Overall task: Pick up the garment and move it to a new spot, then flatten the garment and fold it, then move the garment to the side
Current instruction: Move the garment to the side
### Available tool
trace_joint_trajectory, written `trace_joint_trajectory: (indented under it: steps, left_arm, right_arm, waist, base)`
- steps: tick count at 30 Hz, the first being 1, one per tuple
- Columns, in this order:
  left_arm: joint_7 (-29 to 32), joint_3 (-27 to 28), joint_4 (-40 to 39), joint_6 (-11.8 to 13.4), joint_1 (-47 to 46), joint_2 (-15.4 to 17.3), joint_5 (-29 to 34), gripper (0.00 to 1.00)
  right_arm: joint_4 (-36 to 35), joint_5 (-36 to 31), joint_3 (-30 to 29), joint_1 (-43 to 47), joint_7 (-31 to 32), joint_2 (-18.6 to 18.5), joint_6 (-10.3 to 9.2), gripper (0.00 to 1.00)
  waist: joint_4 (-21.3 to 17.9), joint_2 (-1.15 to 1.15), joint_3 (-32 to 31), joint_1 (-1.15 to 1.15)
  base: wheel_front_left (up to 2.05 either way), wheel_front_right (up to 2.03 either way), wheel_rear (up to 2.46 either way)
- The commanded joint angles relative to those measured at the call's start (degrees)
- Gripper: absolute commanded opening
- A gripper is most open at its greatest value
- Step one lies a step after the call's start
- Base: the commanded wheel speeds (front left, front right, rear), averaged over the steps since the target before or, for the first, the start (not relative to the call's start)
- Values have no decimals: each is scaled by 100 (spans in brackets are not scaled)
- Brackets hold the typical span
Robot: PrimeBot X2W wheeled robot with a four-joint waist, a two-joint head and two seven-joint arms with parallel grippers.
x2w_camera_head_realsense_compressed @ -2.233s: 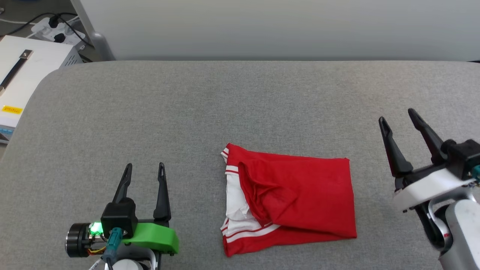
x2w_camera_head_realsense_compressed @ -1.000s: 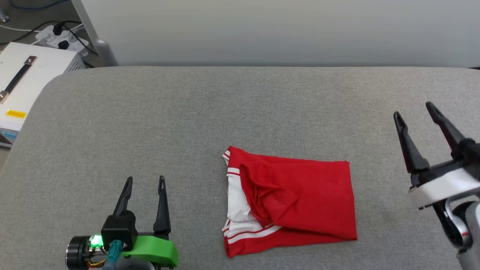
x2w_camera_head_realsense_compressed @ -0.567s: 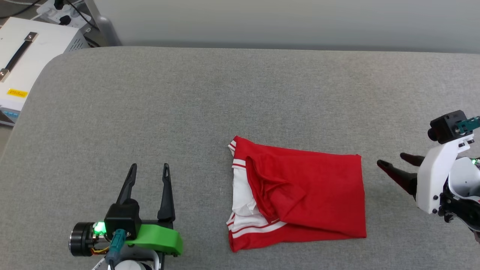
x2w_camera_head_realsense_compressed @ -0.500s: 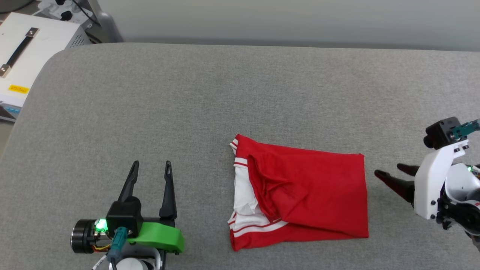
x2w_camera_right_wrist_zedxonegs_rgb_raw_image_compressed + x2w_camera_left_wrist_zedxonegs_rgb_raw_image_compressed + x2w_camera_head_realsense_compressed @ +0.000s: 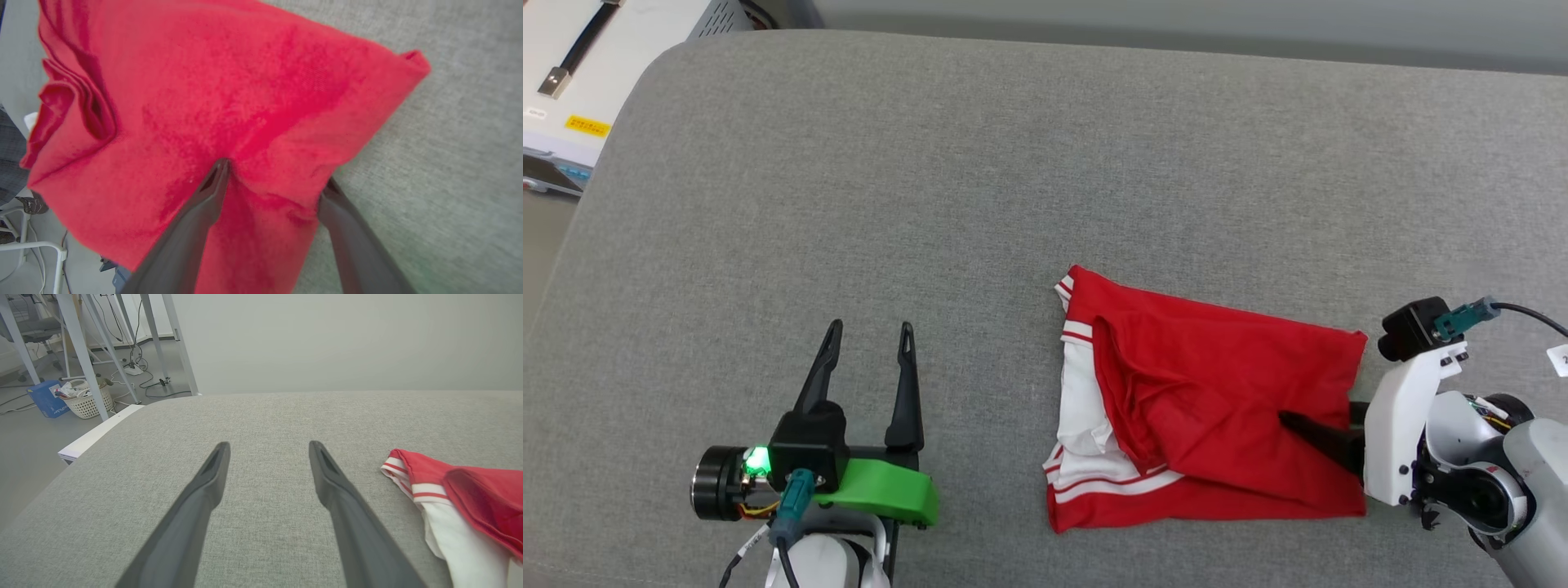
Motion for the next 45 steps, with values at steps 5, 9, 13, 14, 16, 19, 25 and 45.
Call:
trace_joint_trajectory:
  steps: [5,9,13,14,16,19,25,45]
  left_arm:
    - [-33,-1,51,58,-94,-33,-56,100]
    - [-33,52,79,98,10,-35,-74,100]
    - [-33,101,108,108,183,-36,-96,100]
    - [-33,104,108,107,213,-36,-100,100]
    - [-33,122,87,109,244,-37,-111,100]
    - [-33,180,12,111,277,-38,-106,100]
    - [-33,285,-144,121,220,-34,-66,100]
    - [-33,341,-716,-42,-766,356,232,100]
  right_arm:
    - [202,19,536,-43,-434,85,-3,0]
    - [80,-78,751,-279,-931,-116,-3,0]
    - [-166,-122,918,-522,-1287,-358,-3,0]
    - [-269,-154,970,-583,-1343,-460,-3,0]
    - [-469,-285,1090,-710,-1411,-668,-3,0]
    - [-979,-415,1240,-969,-1367,-1110,-3,0]
    - [-1329,-526,1231,-1289,-1207,-1543,-3,0]
    - [917,-1075,484,-2758,-1416,-2676,-3,0]
  waist:
    - [53,0,-15,0]
    - [-60,0,-185,0]
    - [-273,0,-411,0]
    - [-337,0,-453,0]
    - [-476,0,-509,0]
    - [-906,0,-508,0]
    - [-1487,0,-273,0]
    - [-1901,0,1516,0]
  base:
    - [0,0,0]
    - [0,0,0]
    - [0,0,0]
    - [0,0,0]
    - [0,0,0]
    - [0,0,0]
    - [0,0,0]
    - [0,0,0]
